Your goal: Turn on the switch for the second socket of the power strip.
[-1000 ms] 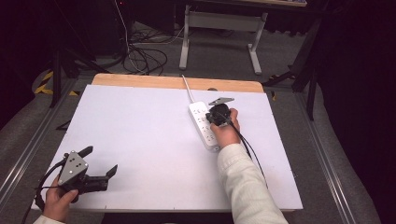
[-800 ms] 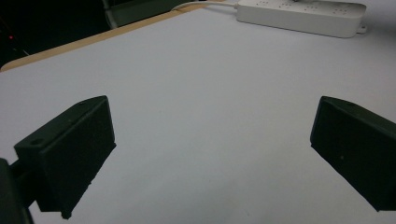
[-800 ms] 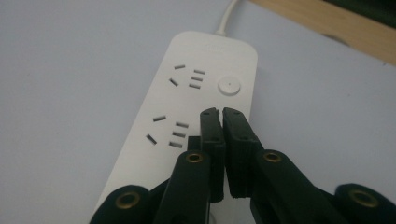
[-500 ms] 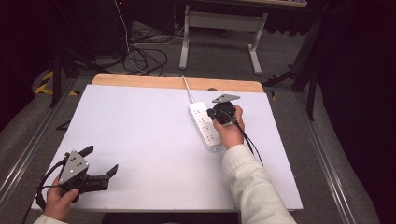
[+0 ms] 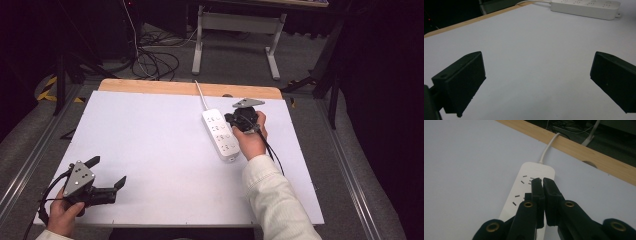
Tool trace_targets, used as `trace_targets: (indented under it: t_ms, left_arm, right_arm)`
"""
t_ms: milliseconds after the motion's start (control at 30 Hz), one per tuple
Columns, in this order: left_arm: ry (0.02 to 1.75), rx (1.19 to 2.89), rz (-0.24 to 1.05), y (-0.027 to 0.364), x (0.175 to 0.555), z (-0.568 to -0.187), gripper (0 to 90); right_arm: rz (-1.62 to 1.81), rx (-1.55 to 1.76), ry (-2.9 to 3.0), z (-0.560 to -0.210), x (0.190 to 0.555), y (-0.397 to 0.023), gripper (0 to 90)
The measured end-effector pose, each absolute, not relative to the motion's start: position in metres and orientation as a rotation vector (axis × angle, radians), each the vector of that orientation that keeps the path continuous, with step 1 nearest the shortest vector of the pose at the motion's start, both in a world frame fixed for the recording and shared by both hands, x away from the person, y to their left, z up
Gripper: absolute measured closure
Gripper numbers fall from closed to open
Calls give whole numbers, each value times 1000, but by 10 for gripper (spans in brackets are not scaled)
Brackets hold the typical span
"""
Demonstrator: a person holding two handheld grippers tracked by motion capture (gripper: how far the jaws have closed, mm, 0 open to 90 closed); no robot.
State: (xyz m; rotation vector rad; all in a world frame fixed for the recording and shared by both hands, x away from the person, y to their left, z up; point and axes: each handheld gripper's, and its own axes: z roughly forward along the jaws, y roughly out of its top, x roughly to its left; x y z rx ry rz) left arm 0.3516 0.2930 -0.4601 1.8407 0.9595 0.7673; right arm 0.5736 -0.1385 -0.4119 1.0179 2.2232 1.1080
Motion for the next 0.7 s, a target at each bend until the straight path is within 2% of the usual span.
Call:
trace_targets:
  t_ms: [433,500,600,700]
  left_arm:
    - [959,1841,768,293,352,-460,4]
    - [961,1842,767,293,351,-460,4]
    - [961,1841,764,293,352,-460,4]
    - [966,1835,760,293,351,-460,4]
  right_arm:
    - [1152,977,2193,-391,557,-148,845]
    - [1162,979,2186,-389,556,-149,789]
    - [1187,992,2177,-387,553,-150,633]
    - [1186,962,2178,-383,548,-150,517]
